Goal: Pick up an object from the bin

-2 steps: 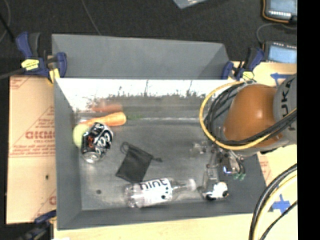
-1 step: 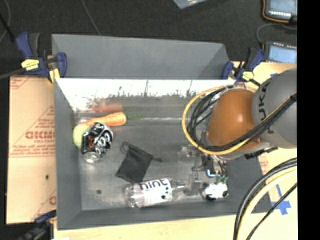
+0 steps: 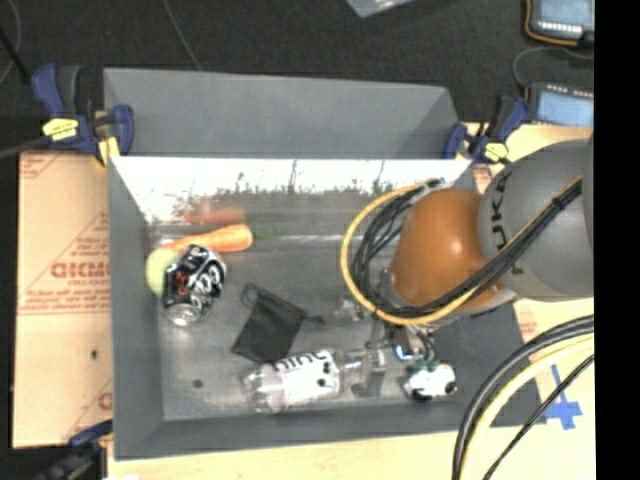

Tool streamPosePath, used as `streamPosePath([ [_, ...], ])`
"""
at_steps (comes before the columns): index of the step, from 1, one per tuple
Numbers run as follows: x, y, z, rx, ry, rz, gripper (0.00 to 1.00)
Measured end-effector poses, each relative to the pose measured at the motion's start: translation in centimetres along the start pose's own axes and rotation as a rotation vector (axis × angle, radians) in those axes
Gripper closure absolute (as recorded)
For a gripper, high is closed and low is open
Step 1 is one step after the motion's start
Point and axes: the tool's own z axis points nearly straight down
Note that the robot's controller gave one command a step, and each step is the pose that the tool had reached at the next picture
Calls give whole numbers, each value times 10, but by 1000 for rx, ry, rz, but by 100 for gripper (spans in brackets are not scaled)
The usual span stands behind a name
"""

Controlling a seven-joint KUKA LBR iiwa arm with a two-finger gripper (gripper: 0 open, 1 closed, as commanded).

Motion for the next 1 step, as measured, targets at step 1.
streamPosePath([
  [1, 11, 12, 39, -2, 9, -52, 100],
])
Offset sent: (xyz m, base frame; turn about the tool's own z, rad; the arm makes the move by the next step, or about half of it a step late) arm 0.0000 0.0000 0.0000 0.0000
